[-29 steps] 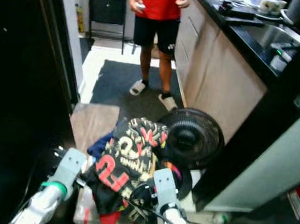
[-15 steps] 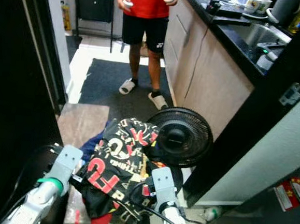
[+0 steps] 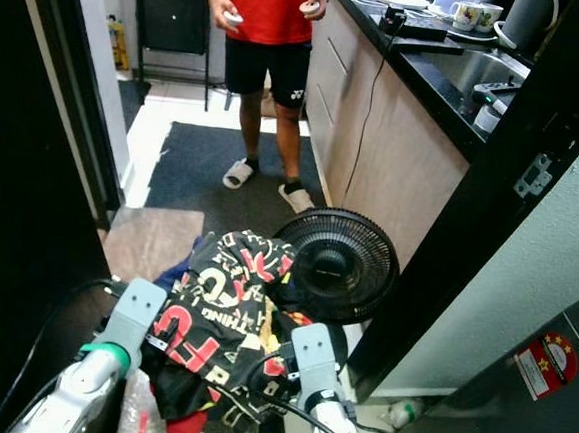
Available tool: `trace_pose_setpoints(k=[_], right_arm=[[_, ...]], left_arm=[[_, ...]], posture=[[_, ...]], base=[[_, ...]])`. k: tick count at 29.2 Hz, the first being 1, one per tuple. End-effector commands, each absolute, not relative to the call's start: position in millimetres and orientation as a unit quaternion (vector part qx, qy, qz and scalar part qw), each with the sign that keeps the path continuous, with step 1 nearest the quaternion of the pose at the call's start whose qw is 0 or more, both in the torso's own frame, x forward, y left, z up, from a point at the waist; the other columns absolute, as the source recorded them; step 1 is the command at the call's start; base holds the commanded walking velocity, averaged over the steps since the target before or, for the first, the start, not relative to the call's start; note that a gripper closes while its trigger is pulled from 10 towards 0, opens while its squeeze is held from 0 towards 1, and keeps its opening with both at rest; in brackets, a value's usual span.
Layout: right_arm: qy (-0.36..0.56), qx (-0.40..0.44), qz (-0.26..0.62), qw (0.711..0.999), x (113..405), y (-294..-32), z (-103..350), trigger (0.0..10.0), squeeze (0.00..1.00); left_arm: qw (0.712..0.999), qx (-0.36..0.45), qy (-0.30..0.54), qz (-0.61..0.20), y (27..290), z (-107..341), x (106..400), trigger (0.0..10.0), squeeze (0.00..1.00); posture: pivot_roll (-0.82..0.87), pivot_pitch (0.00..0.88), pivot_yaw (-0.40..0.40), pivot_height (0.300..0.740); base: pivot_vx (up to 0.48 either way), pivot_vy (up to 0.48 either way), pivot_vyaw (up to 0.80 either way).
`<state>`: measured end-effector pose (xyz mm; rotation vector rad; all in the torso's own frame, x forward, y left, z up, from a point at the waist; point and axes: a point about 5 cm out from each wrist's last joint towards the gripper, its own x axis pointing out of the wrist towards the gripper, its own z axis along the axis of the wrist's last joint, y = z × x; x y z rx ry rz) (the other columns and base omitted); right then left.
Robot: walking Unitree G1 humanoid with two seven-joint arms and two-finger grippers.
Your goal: Clothes washing
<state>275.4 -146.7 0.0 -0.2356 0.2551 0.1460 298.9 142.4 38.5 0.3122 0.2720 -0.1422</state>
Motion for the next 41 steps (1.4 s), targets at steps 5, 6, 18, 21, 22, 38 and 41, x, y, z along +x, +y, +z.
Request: trace_pose_setpoints(k=[5, 6, 18, 21, 22, 38, 41], right_arm=[[0.139, -0.116, 0.074, 0.981, 269.3, -147.8, -6.3, 10.0, 0.0], [0.139, -0.116, 0.074, 0.981, 269.3, -147.8, -6.3, 10.0, 0.0], [0.144, -0.115, 0.076, 0.98, 267.3, -147.8, -8.2, 10.0, 0.0], [0.144, -0.115, 0.076, 0.98, 267.2, -147.8, -8.2, 10.0, 0.0], [0.144, -0.115, 0.076, 0.98, 267.3, -147.9, -8.2, 10.0, 0.0], [0.145, -0.118, 0.076, 0.979, 267.3, -149.9, -8.5, 10.0, 0.0], [0.145, -0.118, 0.076, 0.979, 267.6, -150.2, -8.3, 10.0, 0.0]], left_arm=[[0.977, 0.143, 0.142, -0.066, 141.7, 36.4, 298.1, 10.0, 0.0], [0.977, 0.143, 0.142, -0.066, 141.7, 36.4, 298.1, 10.0, 0.0], [0.978, 0.14, 0.145, -0.059, 146.2, 35.7, 297.4, 10.0, 0.0], [0.976, 0.148, 0.144, -0.061, 145.9, 35.8, 297.4, 10.0, 0.0], [0.975, 0.16, 0.142, -0.065, 145.2, 35.9, 297.6, 10.0, 0.0], [0.974, 0.165, 0.139, -0.071, 142.6, 36.6, 299.5, 10.0, 0.0], [0.974, 0.165, 0.138, -0.071, 142.2, 36.9, 299.8, 10.0, 0.0]], posture=[[0.12, 0.0, 0.005, 0.74], [0.12, 0.0, 0.005, 0.74], [0.12, 0.0, 0.007, 0.74], [0.12, 0.0, 0.007, 0.74], [0.12, 0.0, 0.006, 0.74], [0.12, 0.0, 0.007, 0.74], [0.12, 0.0, 0.006, 0.74]], base=[[0.0, 0.0, 0.0], [0.0, 0.0, 0.0], [0.0, 0.36, 0.0], [0.0, 0.0, 0.0], [0.0, 0.0, 0.0], [0.0, -0.251, 0.0], [0.0, -0.331, 0.0]])
